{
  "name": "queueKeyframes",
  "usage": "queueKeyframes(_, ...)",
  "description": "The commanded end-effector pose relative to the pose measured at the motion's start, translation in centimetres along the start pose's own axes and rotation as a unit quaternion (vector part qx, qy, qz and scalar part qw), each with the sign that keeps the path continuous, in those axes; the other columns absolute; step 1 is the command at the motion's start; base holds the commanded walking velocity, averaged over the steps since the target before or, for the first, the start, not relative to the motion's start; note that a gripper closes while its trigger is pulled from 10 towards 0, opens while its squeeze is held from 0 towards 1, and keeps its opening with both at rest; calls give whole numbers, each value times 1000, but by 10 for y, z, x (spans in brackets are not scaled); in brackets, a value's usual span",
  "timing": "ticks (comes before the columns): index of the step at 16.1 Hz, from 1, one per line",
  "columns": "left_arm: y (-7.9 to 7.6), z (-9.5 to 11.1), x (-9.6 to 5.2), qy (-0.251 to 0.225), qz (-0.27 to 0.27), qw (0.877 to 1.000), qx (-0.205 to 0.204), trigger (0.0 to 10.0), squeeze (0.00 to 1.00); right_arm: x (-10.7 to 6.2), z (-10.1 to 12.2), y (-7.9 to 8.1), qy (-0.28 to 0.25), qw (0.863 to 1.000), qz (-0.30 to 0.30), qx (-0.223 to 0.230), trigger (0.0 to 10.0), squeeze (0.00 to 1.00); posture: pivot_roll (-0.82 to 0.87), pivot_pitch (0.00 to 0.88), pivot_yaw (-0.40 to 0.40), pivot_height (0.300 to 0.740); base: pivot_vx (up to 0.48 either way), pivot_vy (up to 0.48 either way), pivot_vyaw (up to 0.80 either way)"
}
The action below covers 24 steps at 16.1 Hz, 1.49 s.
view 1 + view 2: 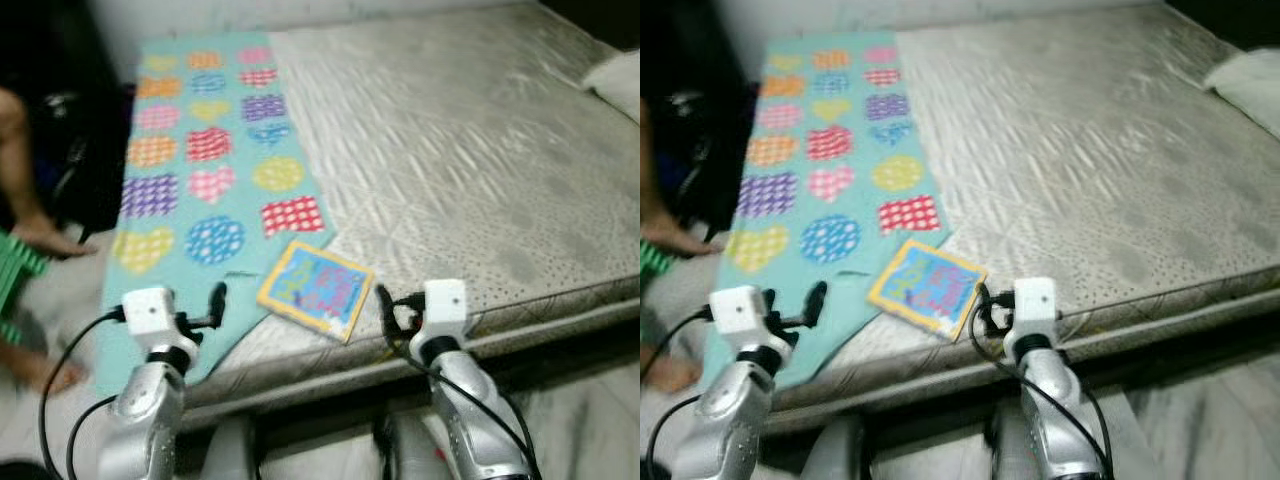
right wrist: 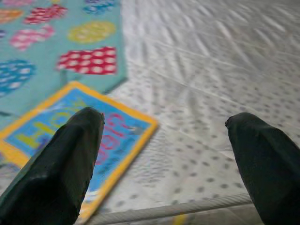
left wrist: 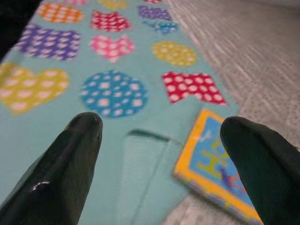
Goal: Clean up the room
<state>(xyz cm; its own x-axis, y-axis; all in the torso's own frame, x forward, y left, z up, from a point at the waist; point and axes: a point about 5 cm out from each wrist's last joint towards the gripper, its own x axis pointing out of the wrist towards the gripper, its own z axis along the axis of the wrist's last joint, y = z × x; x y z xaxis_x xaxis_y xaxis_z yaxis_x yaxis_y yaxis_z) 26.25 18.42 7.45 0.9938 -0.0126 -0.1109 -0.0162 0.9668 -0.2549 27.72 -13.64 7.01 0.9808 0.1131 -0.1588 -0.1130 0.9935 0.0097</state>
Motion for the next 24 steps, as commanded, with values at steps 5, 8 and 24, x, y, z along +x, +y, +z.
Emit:
queueKeyframes(5, -6, -7, -1, 13, -7, 1000, -5, 10000, 0, -5, -6, -12, 9, 1000, -17, -4, 10000, 0, -100, 78, 56, 590, 0, 0, 0)
queueKeyframes(8, -7, -7, -1, 14, -7, 1000, -3, 10000, 0, -5, -6, -12, 10, 1000, -15, -5, 10000, 0, -100, 79, 56, 590, 0, 0, 0)
queueKeyframes(24, -34, -50, 17, 132, -23, 986, -96, 10000, 0, -63, 2, -13, 46, 999, -1, 18, 10000, 0, -206, 270, 78, 590, 0, 0, 0)
